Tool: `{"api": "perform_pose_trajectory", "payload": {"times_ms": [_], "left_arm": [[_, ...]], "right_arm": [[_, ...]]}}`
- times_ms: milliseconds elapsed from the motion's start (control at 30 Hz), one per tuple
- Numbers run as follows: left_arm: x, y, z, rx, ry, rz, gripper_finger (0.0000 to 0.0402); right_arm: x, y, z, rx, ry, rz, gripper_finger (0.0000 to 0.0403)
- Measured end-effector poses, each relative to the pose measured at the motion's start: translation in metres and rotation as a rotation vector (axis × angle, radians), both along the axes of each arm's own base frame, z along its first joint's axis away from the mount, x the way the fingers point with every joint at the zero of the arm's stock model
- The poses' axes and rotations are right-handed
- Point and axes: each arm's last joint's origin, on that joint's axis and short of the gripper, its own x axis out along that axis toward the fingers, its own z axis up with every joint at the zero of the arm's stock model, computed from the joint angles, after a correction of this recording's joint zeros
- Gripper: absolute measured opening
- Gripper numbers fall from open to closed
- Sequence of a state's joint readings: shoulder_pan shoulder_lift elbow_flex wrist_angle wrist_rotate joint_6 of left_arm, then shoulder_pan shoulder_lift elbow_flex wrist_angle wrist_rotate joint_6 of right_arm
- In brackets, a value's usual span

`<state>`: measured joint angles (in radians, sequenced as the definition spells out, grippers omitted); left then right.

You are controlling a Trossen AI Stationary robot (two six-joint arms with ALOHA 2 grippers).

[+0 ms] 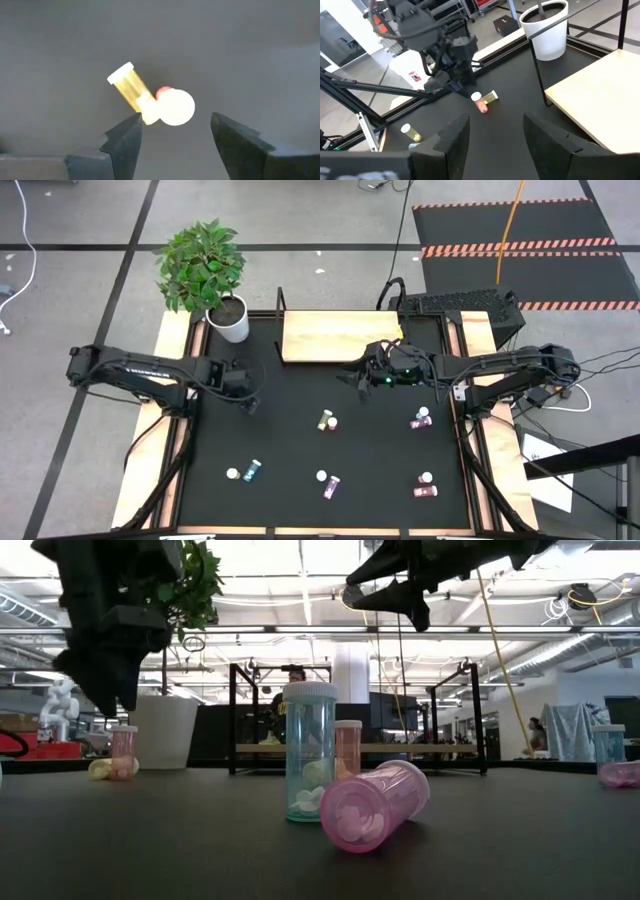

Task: Pick and place medicine bottles onto shelf by color
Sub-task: Put the left pink pill bottle on the shelf

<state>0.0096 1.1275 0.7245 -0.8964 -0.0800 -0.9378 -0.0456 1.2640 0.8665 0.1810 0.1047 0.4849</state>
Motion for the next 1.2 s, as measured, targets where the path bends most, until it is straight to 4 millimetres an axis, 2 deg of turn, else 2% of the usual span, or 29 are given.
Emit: {"api": "perform_pose_trajectory", "payload": {"times_ms": [233, 600, 833, 1200], "left_arm": [[-0.002, 0.001, -0.025, 0.005, -0.045, 0.025, 0.0239], [-0.006, 0.001, -0.042, 0.018, -0.032, 0.038, 0.0239], [-0.003, 0.002, -0.042, 0.027, -0.072, 0.047, 0.0237], [0.002, 0.001, -0.04, 0.018, -0.119, 0.046, 0.0171]], "right_arm": [[0.0, -0.002, -0.001, -0.011, 0.015, -0.002, 0.0179], [-0.001, -0.002, -0.003, -0.003, 0.038, -0.001, 0.0178], [-0.001, -0.002, -0.004, 0.009, 0.036, -0.005, 0.0178], [-0.001, -0.001, -0.004, 0.029, 0.034, -0.009, 0.0178]]}}
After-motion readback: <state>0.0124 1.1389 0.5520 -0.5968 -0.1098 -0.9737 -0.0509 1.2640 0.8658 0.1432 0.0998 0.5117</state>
